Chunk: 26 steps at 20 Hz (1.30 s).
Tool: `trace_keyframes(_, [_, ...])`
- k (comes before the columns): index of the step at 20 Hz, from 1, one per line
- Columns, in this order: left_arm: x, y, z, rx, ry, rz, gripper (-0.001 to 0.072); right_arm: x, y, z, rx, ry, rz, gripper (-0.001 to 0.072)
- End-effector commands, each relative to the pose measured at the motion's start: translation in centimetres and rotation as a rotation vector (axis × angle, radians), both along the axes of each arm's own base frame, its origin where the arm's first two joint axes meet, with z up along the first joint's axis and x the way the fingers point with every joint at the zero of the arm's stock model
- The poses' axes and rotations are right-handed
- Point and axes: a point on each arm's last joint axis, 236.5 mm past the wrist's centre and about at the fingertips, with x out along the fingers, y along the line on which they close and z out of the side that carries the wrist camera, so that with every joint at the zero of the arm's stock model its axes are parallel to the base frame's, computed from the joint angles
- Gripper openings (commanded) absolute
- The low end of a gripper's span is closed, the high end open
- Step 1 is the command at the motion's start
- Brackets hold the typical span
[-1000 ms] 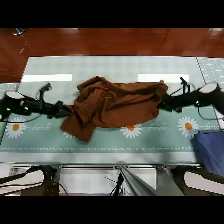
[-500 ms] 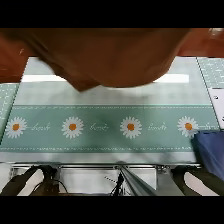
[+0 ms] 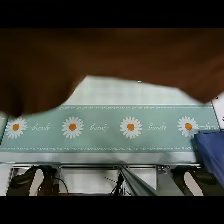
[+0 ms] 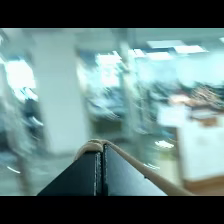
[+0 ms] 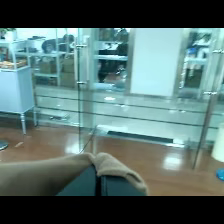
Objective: Fold the shirts.
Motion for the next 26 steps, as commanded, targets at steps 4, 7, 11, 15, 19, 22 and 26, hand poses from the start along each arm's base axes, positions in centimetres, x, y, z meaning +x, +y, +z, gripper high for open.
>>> trace_keyframes(4, [-3.0, 1.6, -0.8, 0.042, -0.001, 0.152, 0.0019, -2.3, -1.5, -5.8, -0.027, 0.21, -0.143, 0.0026])
trace_keyframes(7, [4.0, 3.0, -7.5, -0.006, 0.29, 0.111, 0.0018, 0.4, -0.6, -9.6, -0.012, 0.347, -0.079, 0.0026])
trace_keyframes(11, [14.1, 3.3, -19.3, -0.144, 0.66, -0.057, 0.0019, 6.7, -1.8, -17.8, 0.053, 0.587, -0.035, 0.0026])
trace_keyframes(15, [22.3, 1.0, -26.8, -0.227, 0.833, -0.282, 0.0019, 14.5, -3.3, -26.4, 0.172, 0.748, -0.006, 0.0026])
trace_keyframes(19, [29.8, -2.0, -36.0, -0.278, 1.053, -0.37, 0.0019, 23.6, -4.7, -33.6, 0.276, 0.877, 0.039, 0.0026])
trace_keyframes(22, [34.7, -3.5, -42.0, -0.324, 1.139, -0.359, 0.0019, 30.0, -5.8, -38.7, 0.412, 0.94, 0.042, 0.0026])
trace_keyframes(26, [37.6, -5.7, -47.4, -0.411, 1.267, -0.391, 0.002, 36.5, -5.3, -43.7, 0.596, 1.001, 0.118, 0.0027])
